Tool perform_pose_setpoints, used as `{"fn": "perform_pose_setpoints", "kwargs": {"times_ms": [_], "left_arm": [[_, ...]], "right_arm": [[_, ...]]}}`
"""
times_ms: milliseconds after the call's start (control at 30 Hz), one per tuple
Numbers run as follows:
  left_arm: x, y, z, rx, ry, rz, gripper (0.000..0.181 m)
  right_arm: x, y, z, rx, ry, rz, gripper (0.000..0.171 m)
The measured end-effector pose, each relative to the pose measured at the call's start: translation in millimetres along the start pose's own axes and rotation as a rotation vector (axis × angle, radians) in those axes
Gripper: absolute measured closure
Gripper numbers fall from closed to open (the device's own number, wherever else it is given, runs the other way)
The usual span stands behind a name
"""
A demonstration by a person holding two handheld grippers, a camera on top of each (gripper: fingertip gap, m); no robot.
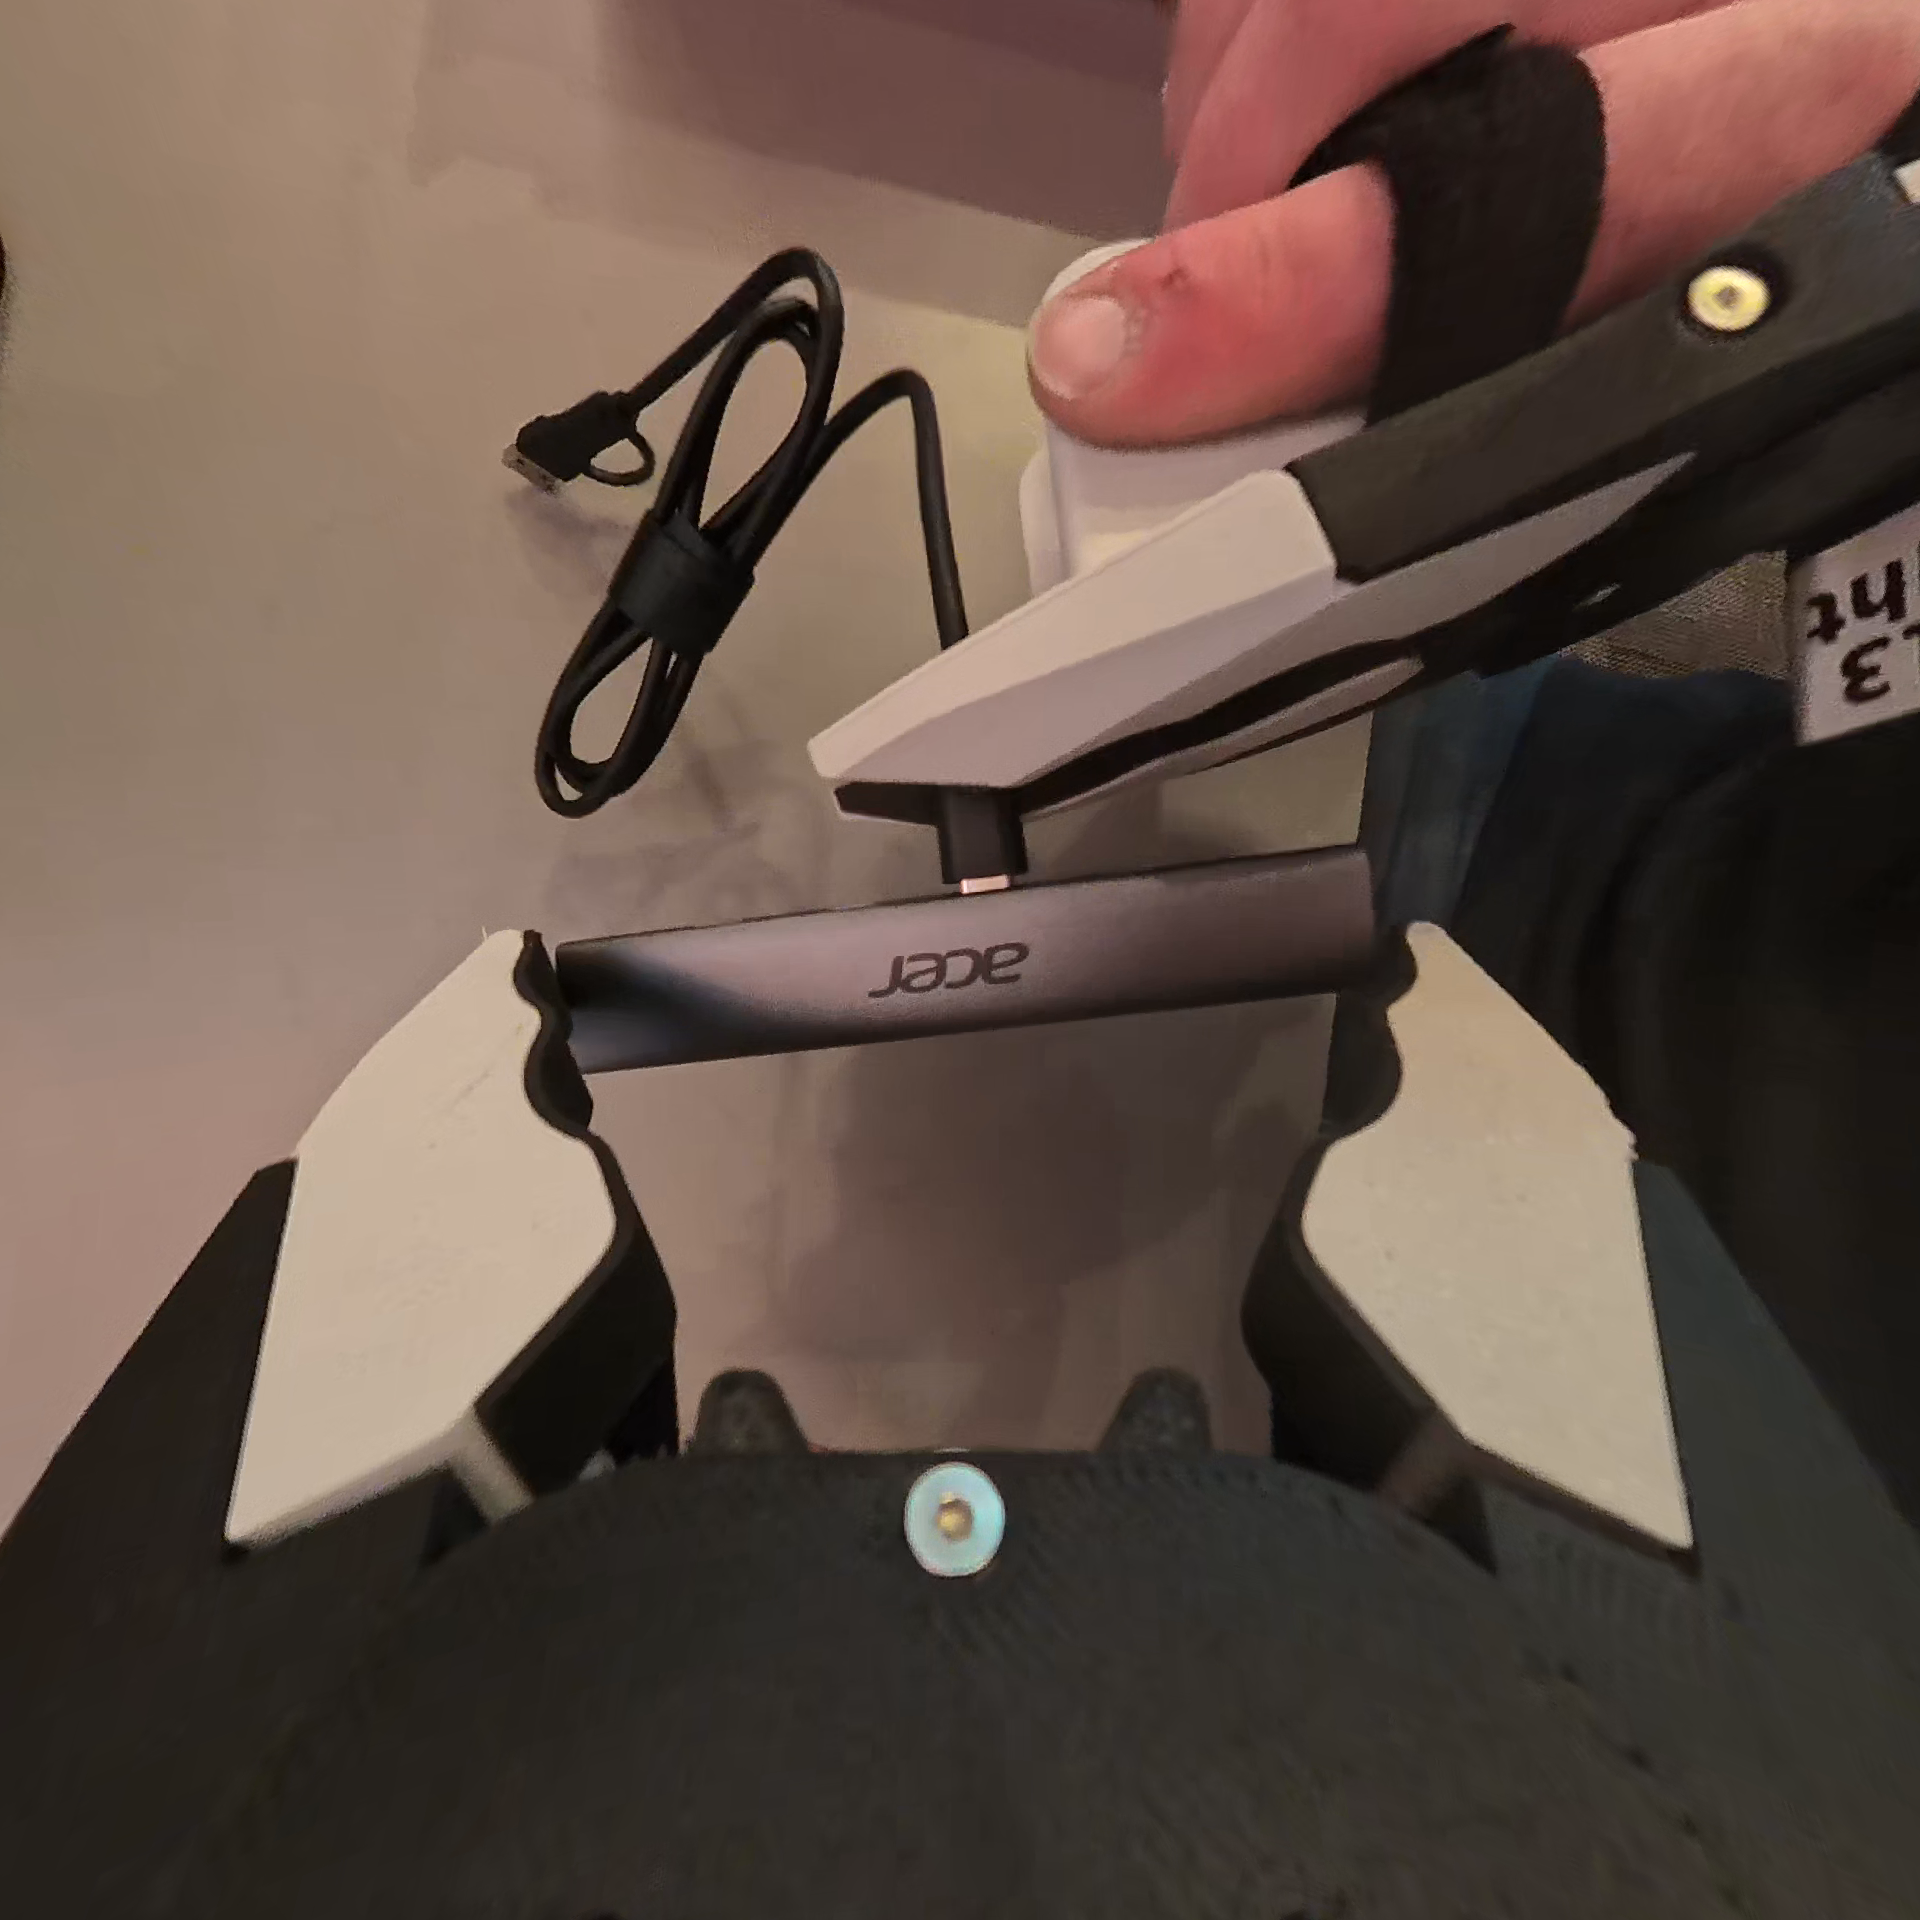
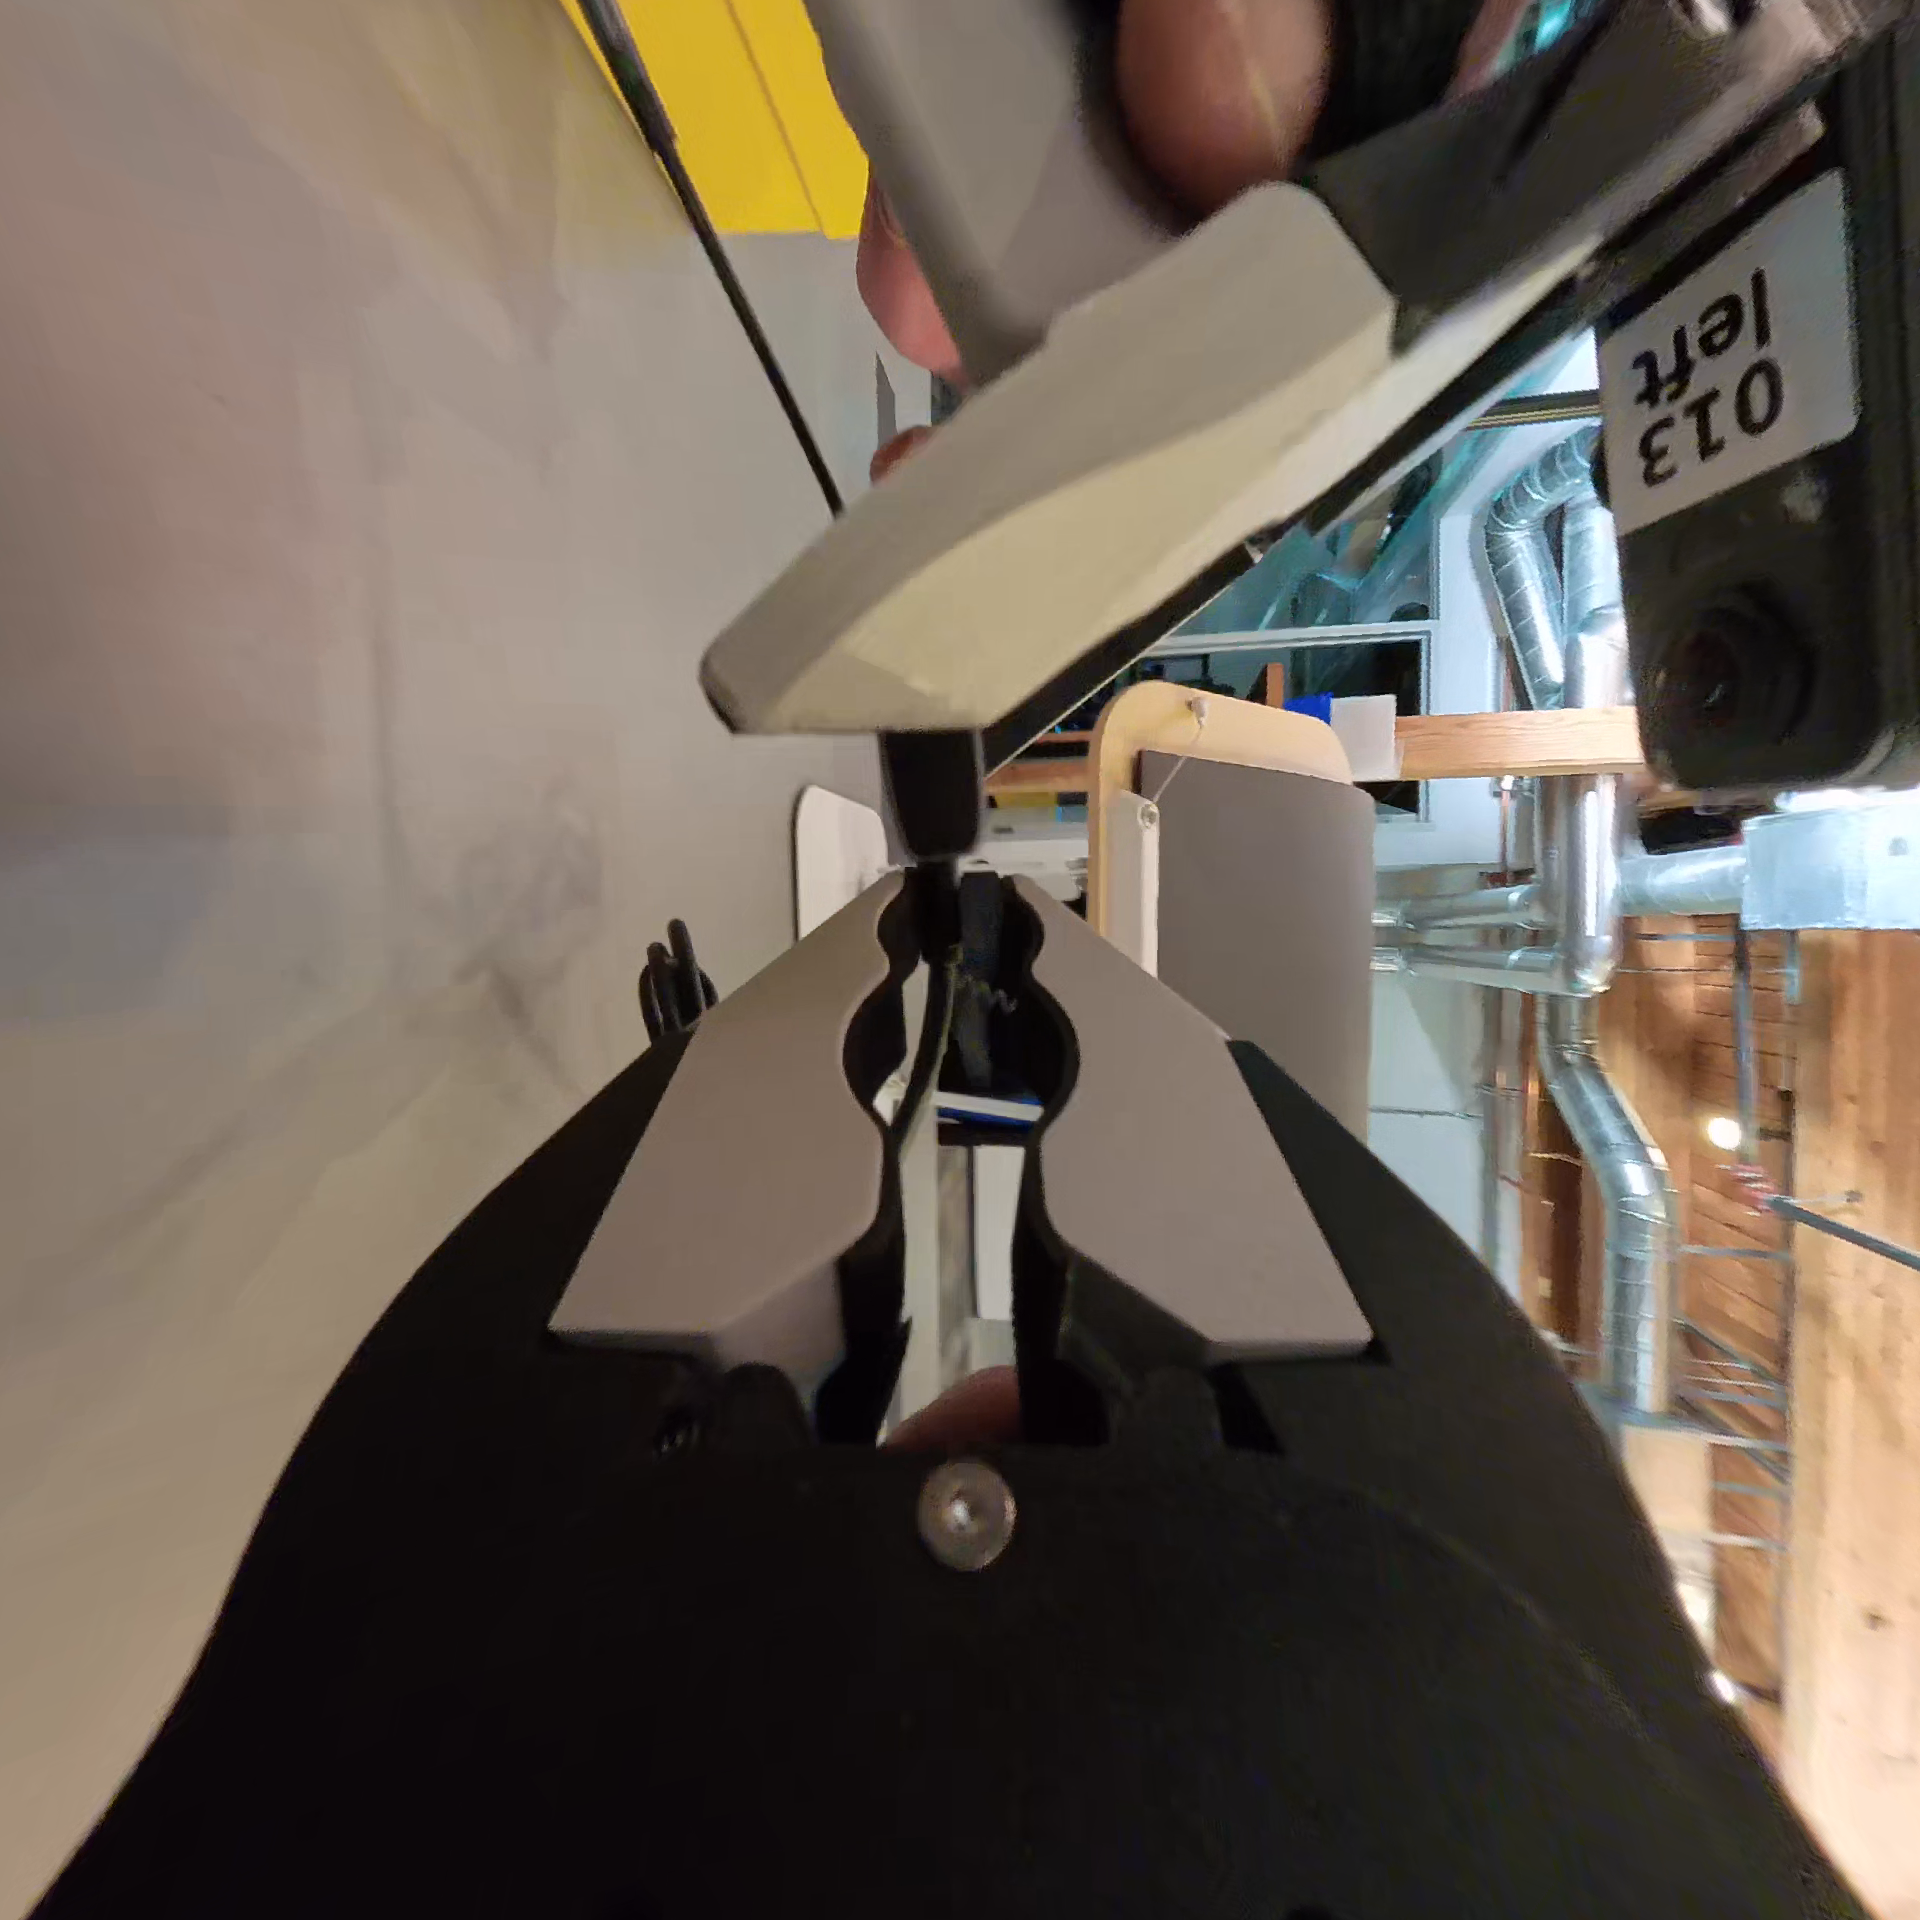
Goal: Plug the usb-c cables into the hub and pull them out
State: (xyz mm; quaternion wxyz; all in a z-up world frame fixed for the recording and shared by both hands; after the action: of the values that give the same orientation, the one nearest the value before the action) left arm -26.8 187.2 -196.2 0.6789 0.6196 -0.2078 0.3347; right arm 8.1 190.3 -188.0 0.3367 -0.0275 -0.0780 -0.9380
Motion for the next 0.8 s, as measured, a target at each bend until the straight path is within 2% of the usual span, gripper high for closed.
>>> {"fn": "perform_pose_setpoints", "kwargs": {"times_ms": [67, 200, 300, 467, 633, 667, 700, 733, 767, 800], "left_arm": [[0.4, 2.1, -0.1, 0.002, -0.017, 0.009, 0.042], [0.2, 6.4, 2.0, -0.001, -0.039, 0.028, 0.043], [-3.9, 6.9, 2.5, 0.004, -0.069, 0.021, 0.042], [-4.2, 6.3, 7.5, -0.018, -0.104, 0.040, 0.043], [-0.1, 8.5, 11.5, -0.021, -0.144, 0.067, 0.043], [0.8, 9.5, 12.9, -0.028, -0.153, 0.070, 0.046], [8.3, 16.4, 18.8, -0.070, -0.178, 0.141, 0.146], [24.0, 24.3, 7.7, 0.029, -0.138, 0.264, 0.164], [29.3, 30.3, 4.7, 0.021, -0.117, 0.296, 0.181], [26.5, 32.3, -0.6, 0.042, -0.137, 0.264, 0.163]], "right_arm": [[1.2, 2.1, 1.1, 0.004, -0.062, 0.035, 0.154], [4.2, 7.1, 1.0, 0.064, -0.223, 0.125, 0.157], [7.2, 9.3, -4.8, 0.174, -0.375, 0.206, 0.160], [12.2, 11.7, -12.5, 0.372, -0.767, 0.400, 0.161], [10.7, 10.9, -16.8, 0.469, -1.026, 0.533, 0.159], [8.5, 9.2, -17.3, 0.474, -1.082, 0.545, 0.139], [6.2, 8.3, -19.8, 0.495, -1.116, 0.550, 0.147], [6.3, 10.2, -21.2, 0.524, -1.146, 0.581, 0.152], [8.3, 14.5, -17.4, 0.527, -1.181, 0.643, 0.171], [8.0, 16.3, -11.9, 0.501, -1.215, 0.674, 0.171]]}}
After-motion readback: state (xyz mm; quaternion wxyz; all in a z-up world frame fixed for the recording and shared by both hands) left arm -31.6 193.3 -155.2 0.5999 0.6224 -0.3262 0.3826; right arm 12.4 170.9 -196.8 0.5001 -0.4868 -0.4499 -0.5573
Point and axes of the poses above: each gripper's, where its closed fingertips meet, y back along the fingers, x out of its top, z = x × y across the jaws, the point moved 3 cm from there along y, back along the fingers, and after that the axes turned 9 degrees about z, right-handed, at the moved point
